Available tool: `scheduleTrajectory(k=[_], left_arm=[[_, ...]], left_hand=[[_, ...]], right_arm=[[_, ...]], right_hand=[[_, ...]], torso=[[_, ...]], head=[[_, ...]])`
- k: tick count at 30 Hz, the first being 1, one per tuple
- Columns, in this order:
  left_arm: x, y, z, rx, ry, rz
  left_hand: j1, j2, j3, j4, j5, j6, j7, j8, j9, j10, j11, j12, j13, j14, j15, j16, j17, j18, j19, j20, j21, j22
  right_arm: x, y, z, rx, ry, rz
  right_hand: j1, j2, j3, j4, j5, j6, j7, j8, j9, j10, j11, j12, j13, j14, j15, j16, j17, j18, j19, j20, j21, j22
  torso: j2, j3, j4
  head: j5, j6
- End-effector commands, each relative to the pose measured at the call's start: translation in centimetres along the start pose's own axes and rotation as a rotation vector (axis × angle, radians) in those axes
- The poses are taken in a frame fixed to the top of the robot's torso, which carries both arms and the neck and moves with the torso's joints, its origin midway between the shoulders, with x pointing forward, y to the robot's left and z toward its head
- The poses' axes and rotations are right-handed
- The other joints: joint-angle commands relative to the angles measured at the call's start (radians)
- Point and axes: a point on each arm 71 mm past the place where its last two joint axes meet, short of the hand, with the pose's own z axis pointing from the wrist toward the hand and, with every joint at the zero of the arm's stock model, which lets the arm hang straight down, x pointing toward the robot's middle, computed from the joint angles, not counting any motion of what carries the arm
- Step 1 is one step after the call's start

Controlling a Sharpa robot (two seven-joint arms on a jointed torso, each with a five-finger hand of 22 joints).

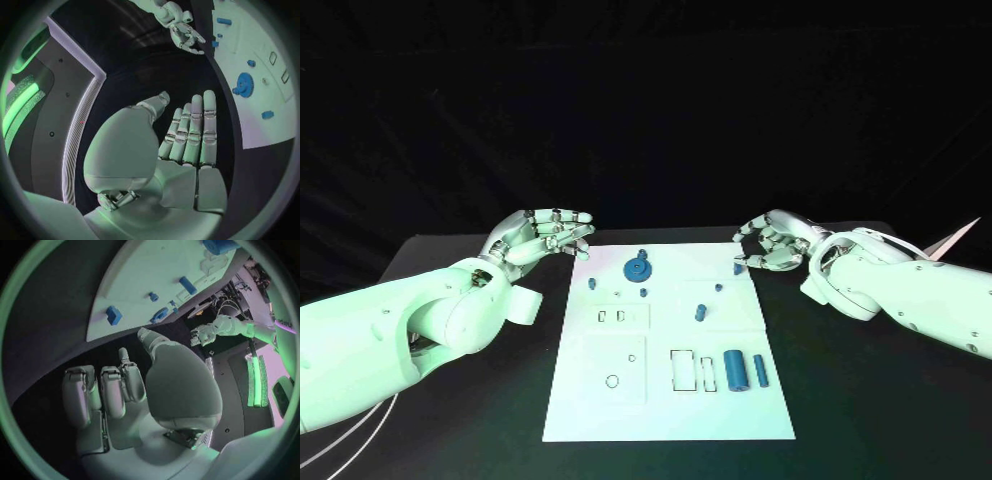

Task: Assemble the parts on the task board

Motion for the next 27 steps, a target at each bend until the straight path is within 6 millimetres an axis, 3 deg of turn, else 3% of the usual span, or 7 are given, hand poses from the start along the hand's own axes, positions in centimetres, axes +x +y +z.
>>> scheduleTrajectory(k=[1,27], left_arm=[[0.1,0.0,0.0,0.004,0.005,-0.003],[0.0,0.0,0.1,0.003,0.003,-0.002]], left_hand=[[-0.019,-0.002,0.032,-0.012,0.022,-0.006,0.021,-0.015,0.017,-0.009,-0.002,-0.005,0.005,-0.012,0.0,0.023,0.017,0.003,-0.009,0.003,0.017,0.016],[-0.019,-0.002,0.032,-0.012,0.022,-0.005,0.021,-0.015,0.017,-0.009,-0.002,-0.004,0.005,-0.013,0.0,0.024,0.017,0.003,-0.011,0.004,0.019,0.018]], right_arm=[[0.3,-0.4,-0.1,0.008,0.017,-0.007],[2.1,-1.5,-0.1,0.044,0.07,-0.013]], right_hand=[[0.04,0.003,0.013,-0.023,-0.011,-0.004,0.003,-0.012,0.003,-0.022,0.004,-0.005,0.105,0.106,0.007,0.014,0.272,-0.035,0.105,0.007,0.02,0.271],[0.042,0.004,0.016,-0.025,-0.011,0.002,0.002,-0.01,0.005,-0.019,0.003,-0.003,0.107,0.106,0.006,0.014,0.272,-0.035,0.106,0.007,0.022,0.273]], torso=[[0.001,-0.0006,-0.0007],[0.001,0.0005,-0.0015]], head=[[0.002,-0.002],[0.005,-0.005]])
